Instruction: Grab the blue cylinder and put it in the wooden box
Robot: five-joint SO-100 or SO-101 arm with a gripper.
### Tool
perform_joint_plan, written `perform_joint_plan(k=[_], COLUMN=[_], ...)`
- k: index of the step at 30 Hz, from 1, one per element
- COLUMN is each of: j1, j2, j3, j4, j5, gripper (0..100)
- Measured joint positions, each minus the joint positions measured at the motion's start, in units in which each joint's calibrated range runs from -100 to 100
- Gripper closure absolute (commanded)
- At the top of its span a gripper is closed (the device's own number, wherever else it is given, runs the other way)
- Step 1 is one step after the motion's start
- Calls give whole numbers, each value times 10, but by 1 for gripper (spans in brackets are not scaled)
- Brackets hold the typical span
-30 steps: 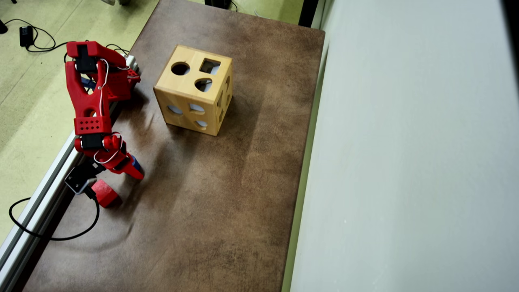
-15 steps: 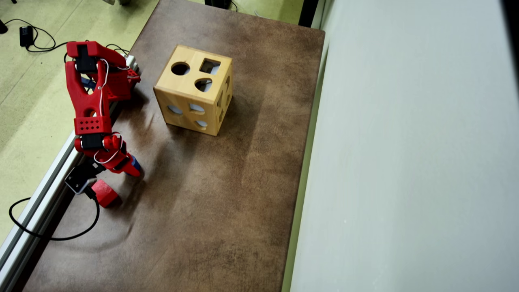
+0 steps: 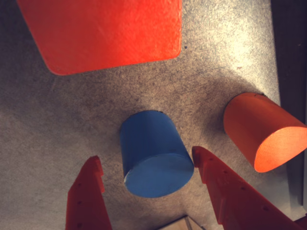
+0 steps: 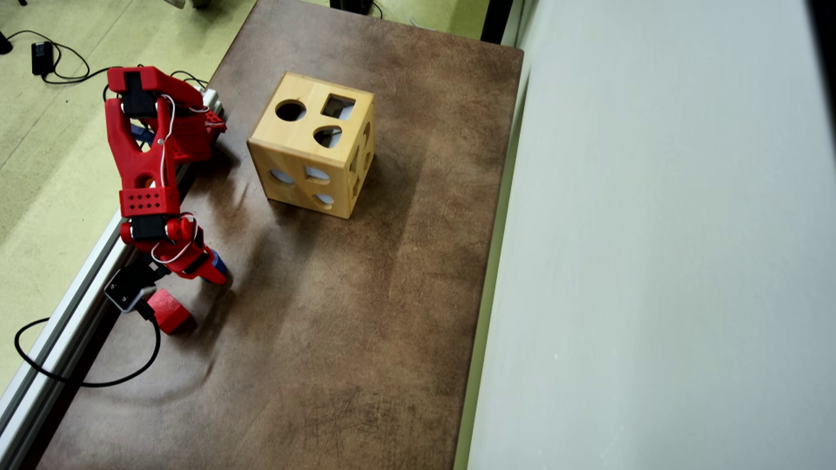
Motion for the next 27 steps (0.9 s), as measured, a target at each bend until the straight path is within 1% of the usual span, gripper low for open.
perform_joint_plan(k=[9, 27], j1=[0, -1], j2=[15, 35], j3=[-46, -49], j4=[-1, -4], j5=[-2, -2], gripper=[70, 70])
